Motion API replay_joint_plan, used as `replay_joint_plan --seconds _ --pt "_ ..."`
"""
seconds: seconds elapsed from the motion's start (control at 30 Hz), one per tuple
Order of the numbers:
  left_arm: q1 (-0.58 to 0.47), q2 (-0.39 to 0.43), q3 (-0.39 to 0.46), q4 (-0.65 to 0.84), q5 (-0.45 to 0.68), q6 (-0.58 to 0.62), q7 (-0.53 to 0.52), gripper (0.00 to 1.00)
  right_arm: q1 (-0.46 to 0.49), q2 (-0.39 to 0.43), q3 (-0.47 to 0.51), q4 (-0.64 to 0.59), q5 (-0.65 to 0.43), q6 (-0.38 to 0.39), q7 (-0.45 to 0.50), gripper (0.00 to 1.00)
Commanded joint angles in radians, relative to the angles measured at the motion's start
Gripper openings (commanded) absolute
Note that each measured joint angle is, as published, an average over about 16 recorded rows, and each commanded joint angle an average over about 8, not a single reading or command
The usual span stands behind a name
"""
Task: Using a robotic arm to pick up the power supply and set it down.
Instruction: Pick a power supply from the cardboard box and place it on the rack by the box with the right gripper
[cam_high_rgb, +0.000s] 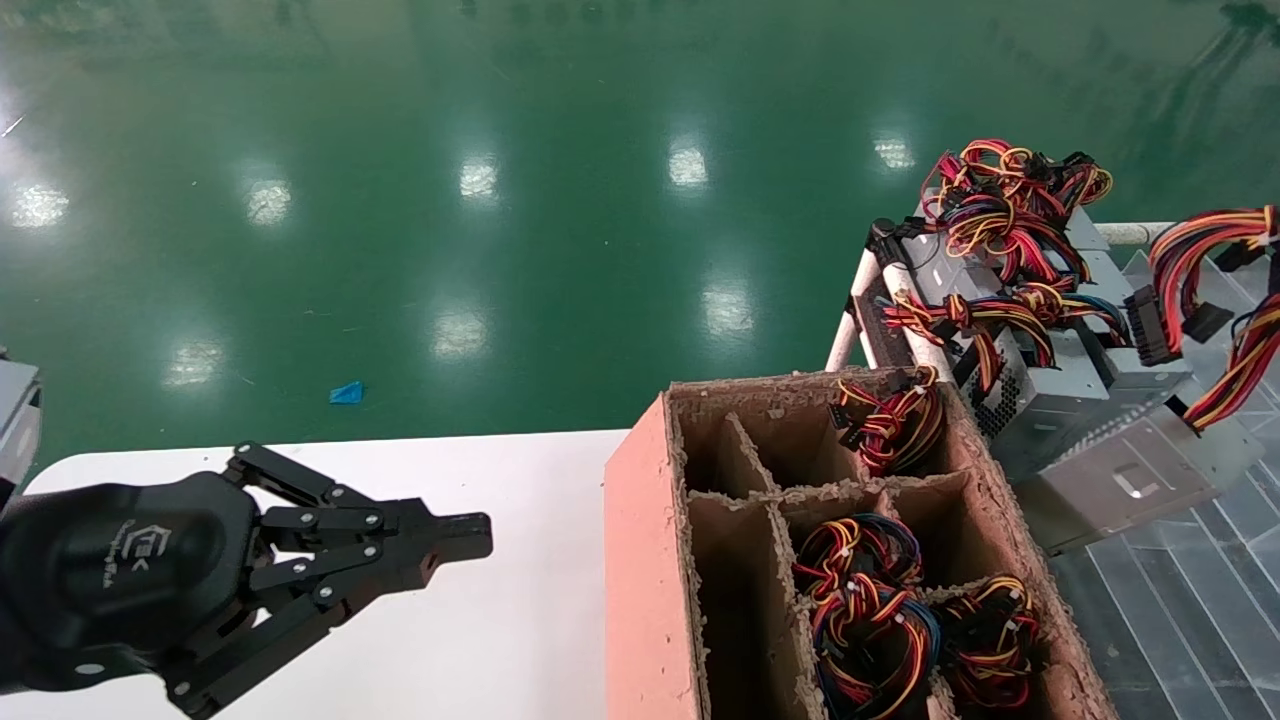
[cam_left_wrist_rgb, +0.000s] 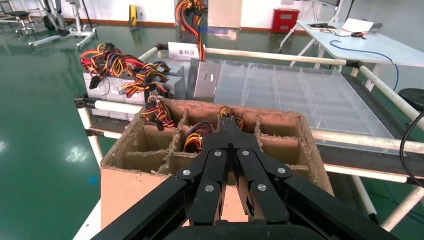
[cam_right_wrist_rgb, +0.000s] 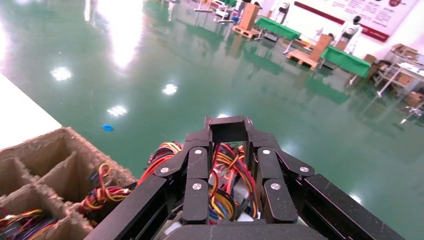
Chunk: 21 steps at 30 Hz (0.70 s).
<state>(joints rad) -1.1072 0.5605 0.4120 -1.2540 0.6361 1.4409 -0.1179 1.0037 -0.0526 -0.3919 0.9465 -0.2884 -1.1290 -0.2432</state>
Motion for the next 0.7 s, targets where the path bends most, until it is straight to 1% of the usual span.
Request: replay_joint_plan --seconds 0.03,0.27,0.47,0.7 --pt "0.000 0.000 0.000 0.000 0.000 0.000 0.000 0.00 -0.015 -0.002 -0.004 0.009 0.017 0.021 -0.010 0.00" --pt "0.000 0.000 0.000 0.000 0.000 0.000 0.000 0.00 -0.062 0.042 -0.028 0.033 0.084 0.087 -0.037 0.00" --pt "0.000 0.000 0.000 0.000 0.000 0.000 0.000 0.00 -0.091 0.070 -0.061 0.040 0.161 0.102 -0.075 0.00" --pt "0.000 0.000 0.000 0.000 0.000 0.000 0.000 0.00 -0.118 0.070 -0.102 0.070 0.239 0.117 -0.127 0.00"
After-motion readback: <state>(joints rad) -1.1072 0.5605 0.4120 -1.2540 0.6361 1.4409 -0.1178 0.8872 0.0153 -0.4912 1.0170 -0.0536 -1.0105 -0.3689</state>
